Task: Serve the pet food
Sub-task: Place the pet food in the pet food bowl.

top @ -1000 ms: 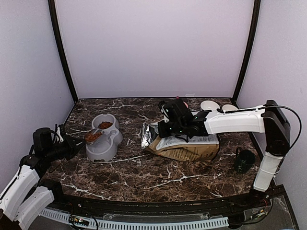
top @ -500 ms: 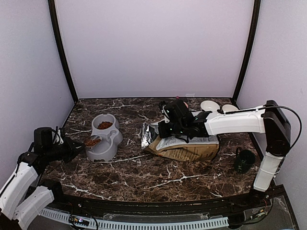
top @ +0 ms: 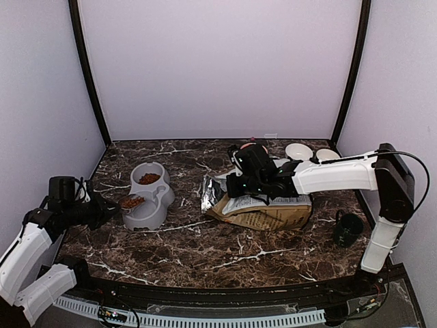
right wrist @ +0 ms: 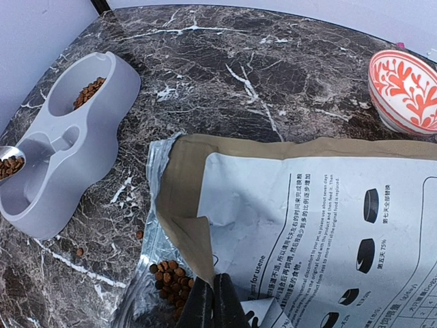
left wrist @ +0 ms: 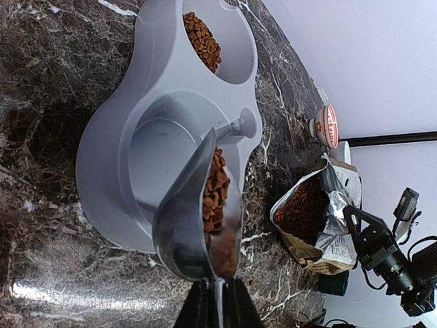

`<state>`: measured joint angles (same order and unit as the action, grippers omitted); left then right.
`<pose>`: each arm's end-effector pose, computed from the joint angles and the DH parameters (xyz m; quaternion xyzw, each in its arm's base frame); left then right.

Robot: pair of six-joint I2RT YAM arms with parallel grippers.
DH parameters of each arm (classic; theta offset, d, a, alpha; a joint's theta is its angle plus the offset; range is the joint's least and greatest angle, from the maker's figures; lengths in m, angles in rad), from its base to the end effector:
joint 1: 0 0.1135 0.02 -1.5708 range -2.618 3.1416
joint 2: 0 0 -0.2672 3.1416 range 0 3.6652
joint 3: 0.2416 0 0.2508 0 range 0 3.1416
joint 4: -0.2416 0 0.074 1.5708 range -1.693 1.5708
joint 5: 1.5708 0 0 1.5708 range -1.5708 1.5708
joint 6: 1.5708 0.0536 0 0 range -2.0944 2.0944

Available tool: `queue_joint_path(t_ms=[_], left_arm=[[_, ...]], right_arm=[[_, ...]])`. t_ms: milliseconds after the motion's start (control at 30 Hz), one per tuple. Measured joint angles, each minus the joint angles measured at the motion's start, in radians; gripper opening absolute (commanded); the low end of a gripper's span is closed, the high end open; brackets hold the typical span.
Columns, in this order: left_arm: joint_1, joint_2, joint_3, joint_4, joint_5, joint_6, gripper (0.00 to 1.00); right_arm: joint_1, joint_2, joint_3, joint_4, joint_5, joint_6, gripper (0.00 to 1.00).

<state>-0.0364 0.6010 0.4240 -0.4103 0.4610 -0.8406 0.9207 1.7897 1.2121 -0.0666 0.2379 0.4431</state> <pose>0.1505 -0.0293 0.2132 -0.2366 0.8320 -0.3775 0.3307 0.2616 0.3232 0.2159 -0.1586 0.8756 0.1973 0.4114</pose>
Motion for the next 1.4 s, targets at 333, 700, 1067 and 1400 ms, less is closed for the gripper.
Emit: queue_joint_path(t_ms=[333, 700, 1067, 1400], left_arm=[[0.0, 0.031, 0.047, -0.052, -0.01, 0.022, 0.0], [0.0, 0.054, 0.098, -0.097, -0.011, 0.039, 0.0], [0.0, 0.062, 0.138, -0.14, -0.025, 0.049, 0.0], [0.0, 0.075, 0.192, -0.204, -0.037, 0.062, 0.0]], right_arm=[[-0.008, -0.006, -0.021, 0.023, -0.011, 0.0, 0.0], [-0.012, -0.01, -0.024, 0.03, -0.027, -0.001, 0.0], [-0.024, -0.011, -0.037, 0.045, -0.043, -0.001, 0.0], [-0.033, -0.026, -0.082, 0.094, -0.055, 0.0, 0.0]])
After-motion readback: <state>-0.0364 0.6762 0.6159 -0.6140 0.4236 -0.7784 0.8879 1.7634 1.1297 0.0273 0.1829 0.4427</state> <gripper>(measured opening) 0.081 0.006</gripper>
